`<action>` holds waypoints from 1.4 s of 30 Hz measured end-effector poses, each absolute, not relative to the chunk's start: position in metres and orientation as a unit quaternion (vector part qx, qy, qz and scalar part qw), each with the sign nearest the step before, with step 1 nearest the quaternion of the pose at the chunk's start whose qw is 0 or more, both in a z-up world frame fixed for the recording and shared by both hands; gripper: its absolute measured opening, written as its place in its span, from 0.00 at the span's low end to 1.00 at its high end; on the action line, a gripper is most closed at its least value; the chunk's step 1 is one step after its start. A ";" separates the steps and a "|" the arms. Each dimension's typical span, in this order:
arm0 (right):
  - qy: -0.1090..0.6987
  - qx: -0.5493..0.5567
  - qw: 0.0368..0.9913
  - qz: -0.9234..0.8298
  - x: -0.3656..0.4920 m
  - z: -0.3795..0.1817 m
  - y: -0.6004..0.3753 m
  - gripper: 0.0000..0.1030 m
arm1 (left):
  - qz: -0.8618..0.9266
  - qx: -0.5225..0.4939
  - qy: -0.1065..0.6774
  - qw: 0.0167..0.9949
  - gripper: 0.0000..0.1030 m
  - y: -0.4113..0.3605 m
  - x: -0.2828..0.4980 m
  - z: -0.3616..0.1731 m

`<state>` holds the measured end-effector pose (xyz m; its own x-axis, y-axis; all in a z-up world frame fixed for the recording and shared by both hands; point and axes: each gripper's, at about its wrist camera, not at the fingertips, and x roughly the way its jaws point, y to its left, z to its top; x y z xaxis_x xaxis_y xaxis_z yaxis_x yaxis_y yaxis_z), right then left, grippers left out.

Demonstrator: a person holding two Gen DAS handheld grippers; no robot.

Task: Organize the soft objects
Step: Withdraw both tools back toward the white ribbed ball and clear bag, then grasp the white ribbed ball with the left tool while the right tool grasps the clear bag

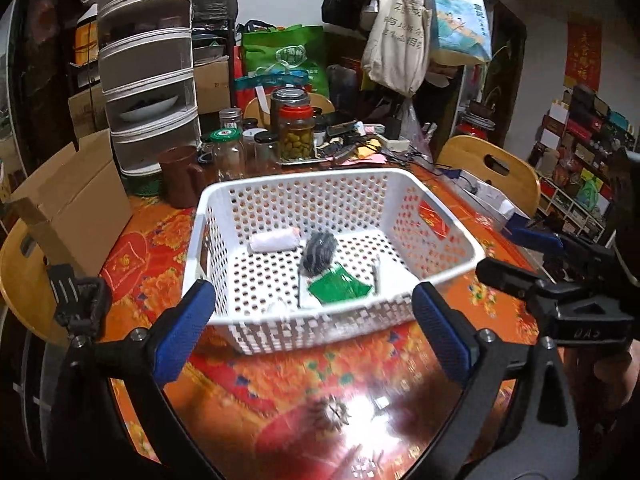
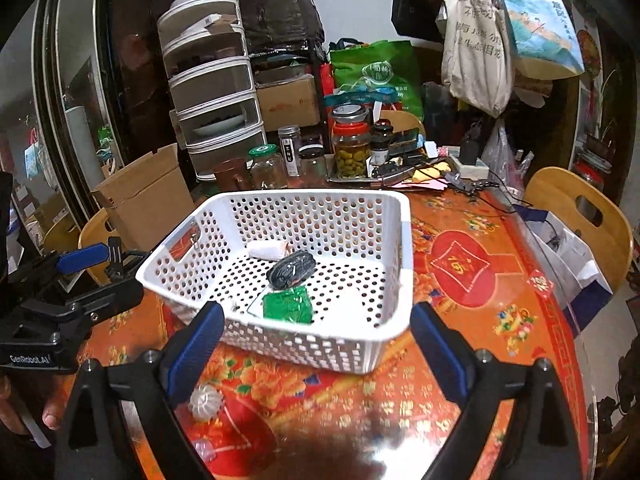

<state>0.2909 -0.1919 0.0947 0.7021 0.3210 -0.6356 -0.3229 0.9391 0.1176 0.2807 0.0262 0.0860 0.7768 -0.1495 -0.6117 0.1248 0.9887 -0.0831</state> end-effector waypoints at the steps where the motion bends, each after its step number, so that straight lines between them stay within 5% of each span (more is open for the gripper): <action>1: 0.340 -0.002 0.925 0.171 0.284 0.095 -0.194 0.91 | -0.074 -0.022 0.325 0.943 0.95 0.027 0.274 0.085; 20: 0.334 -0.001 0.927 0.169 0.189 0.061 -0.196 0.92 | -0.058 -0.039 0.320 0.945 0.96 0.034 0.187 0.025; 42: 0.380 0.035 0.906 0.184 0.170 -0.017 -0.190 0.92 | -0.059 -0.033 0.399 0.915 0.95 0.014 0.248 -0.074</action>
